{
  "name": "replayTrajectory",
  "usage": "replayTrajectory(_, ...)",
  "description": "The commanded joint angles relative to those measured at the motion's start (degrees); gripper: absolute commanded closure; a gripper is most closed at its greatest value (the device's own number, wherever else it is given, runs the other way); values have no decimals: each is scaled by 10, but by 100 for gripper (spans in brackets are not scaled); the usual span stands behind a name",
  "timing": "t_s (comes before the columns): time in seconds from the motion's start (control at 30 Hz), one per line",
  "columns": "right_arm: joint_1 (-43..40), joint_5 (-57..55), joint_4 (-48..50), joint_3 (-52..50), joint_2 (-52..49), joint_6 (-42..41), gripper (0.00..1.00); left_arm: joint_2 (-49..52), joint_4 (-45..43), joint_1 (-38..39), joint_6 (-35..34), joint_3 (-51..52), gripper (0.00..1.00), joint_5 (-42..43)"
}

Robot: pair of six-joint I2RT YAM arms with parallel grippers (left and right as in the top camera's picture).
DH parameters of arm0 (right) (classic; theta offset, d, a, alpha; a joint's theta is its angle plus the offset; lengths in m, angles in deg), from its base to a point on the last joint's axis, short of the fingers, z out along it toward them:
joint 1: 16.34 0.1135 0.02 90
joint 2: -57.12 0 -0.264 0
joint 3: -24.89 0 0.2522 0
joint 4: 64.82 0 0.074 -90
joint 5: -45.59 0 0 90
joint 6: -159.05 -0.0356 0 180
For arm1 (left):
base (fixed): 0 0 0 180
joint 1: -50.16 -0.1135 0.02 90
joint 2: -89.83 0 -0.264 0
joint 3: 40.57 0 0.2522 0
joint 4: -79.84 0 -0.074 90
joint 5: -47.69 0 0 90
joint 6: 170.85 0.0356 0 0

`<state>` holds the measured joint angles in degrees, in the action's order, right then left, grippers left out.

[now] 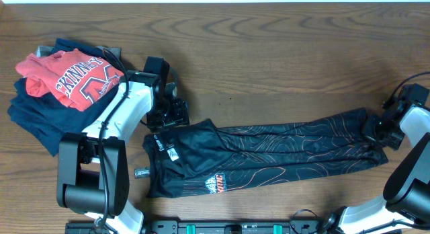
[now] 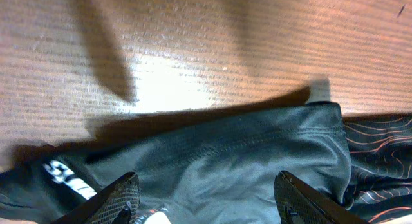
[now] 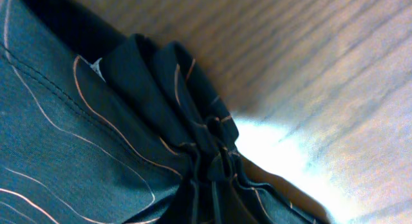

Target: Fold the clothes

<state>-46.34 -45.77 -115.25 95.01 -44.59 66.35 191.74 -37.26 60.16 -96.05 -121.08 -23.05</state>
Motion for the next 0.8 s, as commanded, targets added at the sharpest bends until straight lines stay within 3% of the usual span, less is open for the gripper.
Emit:
replayTrajectory(0.0, -7, 16, 25, -19, -17, -8, 99, 8, -5, 6, 1, 5, 32, -4)
replayTrajectory(0.23, -62, 14, 81, -19, -17, -96, 99, 7, -23, 31, 1, 5, 32, 29)
replayTrajectory(0.53, -120, 15, 81, -19, -17, -65, 96, 8, 83, 75, -36, 12, 28, 19)
replayTrajectory(0.77, -119, 25, 75, -19, -17, -65, 97, 8, 16, 115, -63, 83, 32, 19)
